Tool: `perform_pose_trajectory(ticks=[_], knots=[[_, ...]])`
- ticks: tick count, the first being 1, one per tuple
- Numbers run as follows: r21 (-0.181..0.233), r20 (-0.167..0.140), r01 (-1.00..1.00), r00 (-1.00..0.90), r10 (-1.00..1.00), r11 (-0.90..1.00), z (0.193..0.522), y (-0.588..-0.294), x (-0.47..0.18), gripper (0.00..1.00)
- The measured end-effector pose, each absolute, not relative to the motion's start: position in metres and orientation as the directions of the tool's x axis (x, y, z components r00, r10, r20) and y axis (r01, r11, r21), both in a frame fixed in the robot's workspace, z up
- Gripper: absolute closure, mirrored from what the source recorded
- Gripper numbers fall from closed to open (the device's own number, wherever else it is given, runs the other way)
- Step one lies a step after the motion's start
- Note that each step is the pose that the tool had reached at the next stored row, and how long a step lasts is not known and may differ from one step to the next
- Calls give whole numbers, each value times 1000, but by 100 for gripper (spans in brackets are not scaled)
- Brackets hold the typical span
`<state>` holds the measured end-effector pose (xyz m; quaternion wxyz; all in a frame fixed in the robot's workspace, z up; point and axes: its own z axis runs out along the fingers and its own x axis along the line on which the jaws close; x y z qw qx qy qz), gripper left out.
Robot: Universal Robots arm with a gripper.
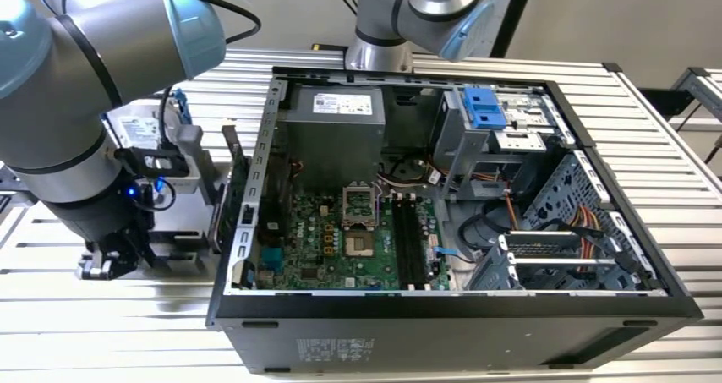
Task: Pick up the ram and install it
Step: 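Pick up the ram and move it above insertion slot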
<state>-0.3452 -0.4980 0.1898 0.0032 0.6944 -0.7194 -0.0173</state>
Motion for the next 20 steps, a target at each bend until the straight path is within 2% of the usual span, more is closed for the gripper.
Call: perform_pose_trajectory(ticks=[20], knots=[[30, -19, -999, -36, -999, 35, 196, -498, -345, 100]])
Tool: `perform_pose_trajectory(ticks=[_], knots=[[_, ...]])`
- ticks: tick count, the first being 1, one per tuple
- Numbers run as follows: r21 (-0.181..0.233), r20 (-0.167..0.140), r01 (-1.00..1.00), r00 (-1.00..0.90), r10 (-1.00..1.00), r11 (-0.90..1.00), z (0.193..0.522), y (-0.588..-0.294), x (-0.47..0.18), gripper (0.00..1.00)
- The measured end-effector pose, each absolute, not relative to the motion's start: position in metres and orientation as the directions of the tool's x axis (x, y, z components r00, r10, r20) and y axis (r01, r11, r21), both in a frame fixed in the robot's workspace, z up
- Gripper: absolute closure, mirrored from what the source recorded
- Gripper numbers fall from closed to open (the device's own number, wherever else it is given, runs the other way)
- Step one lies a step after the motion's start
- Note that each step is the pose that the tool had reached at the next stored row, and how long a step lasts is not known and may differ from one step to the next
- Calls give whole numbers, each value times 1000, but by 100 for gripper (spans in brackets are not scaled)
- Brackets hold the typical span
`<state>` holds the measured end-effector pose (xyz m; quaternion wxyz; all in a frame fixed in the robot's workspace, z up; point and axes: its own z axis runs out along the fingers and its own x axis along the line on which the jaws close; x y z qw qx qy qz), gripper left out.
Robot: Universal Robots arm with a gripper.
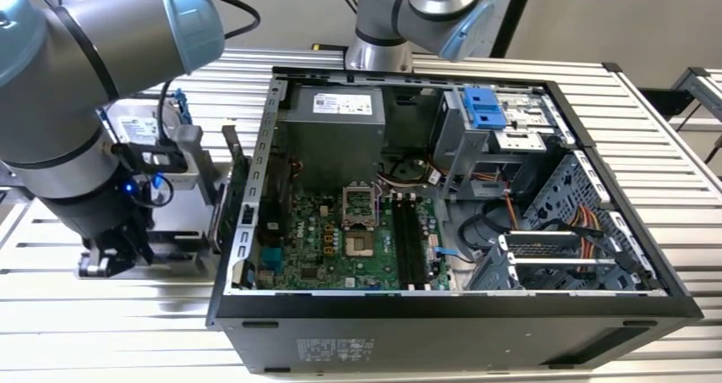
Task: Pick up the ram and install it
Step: 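Pick up the ram and move it above insertion slot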
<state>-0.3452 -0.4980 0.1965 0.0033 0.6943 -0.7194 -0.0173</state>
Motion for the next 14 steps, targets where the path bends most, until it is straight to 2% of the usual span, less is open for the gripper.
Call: perform_pose_trajectory(ticks=[14], knots=[[30, -19, -999, -36, -999, 35, 204, -498, -345, 100]])
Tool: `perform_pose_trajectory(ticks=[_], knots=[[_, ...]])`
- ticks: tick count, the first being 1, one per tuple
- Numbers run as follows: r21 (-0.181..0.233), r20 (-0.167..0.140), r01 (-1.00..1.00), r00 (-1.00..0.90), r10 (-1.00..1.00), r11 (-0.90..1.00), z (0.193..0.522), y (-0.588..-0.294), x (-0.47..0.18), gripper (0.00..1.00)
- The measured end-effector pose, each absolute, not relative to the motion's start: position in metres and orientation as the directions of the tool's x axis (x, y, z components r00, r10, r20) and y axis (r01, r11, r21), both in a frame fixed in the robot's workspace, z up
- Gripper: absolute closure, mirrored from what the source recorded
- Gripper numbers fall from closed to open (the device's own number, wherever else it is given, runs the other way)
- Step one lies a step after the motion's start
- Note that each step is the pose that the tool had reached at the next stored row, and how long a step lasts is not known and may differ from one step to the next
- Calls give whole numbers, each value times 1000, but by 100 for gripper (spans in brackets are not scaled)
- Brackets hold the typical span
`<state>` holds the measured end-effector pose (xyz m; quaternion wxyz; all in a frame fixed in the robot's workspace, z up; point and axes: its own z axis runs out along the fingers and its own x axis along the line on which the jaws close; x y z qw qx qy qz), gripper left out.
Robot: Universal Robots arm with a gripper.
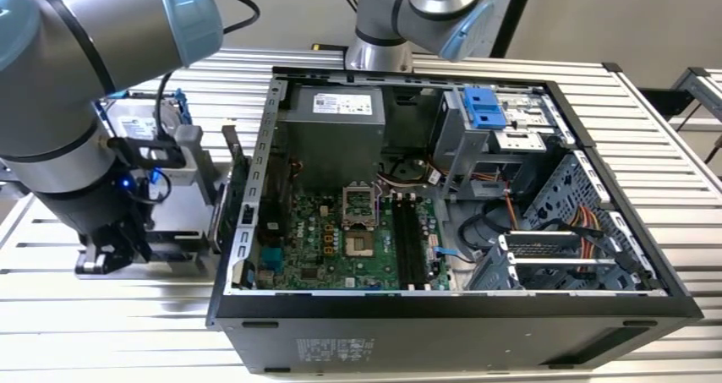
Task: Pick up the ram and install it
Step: 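Pick up the ram and move it above insertion slot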
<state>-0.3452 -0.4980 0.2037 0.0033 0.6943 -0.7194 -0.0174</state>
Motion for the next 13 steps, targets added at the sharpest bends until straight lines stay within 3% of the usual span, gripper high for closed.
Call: perform_pose_trajectory(ticks=[13], knots=[[30, -19, -999, -36, -999, 35, 214, -498, -345, 100]])
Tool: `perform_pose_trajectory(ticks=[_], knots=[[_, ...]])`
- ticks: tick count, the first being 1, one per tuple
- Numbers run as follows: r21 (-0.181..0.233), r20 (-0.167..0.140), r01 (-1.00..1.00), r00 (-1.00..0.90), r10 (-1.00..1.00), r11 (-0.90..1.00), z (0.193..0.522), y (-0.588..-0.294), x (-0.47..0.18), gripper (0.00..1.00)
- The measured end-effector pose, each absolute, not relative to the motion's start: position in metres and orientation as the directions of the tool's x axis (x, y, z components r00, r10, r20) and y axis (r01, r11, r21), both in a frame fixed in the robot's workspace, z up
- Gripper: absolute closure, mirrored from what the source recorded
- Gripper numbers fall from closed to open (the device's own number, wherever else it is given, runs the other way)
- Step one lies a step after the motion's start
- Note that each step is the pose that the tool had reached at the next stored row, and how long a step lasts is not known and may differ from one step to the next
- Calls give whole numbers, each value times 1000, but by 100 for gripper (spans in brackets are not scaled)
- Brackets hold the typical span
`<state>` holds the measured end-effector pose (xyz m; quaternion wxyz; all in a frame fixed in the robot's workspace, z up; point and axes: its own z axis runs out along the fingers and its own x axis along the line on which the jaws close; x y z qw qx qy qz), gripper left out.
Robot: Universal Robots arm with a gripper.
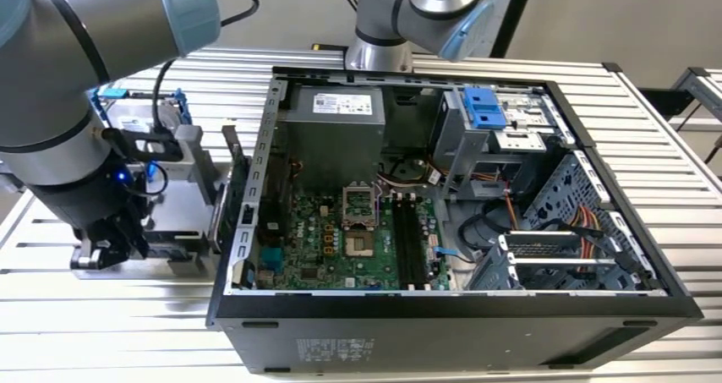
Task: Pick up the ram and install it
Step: 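Pick up the ram and move it above insertion slot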
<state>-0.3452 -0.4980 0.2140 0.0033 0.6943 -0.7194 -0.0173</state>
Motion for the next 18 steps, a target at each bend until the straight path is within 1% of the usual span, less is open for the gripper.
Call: perform_pose_trajectory(ticks=[18], knots=[[30, -19, -999, -36, -999, 35, 220, -498, -345, 100]])
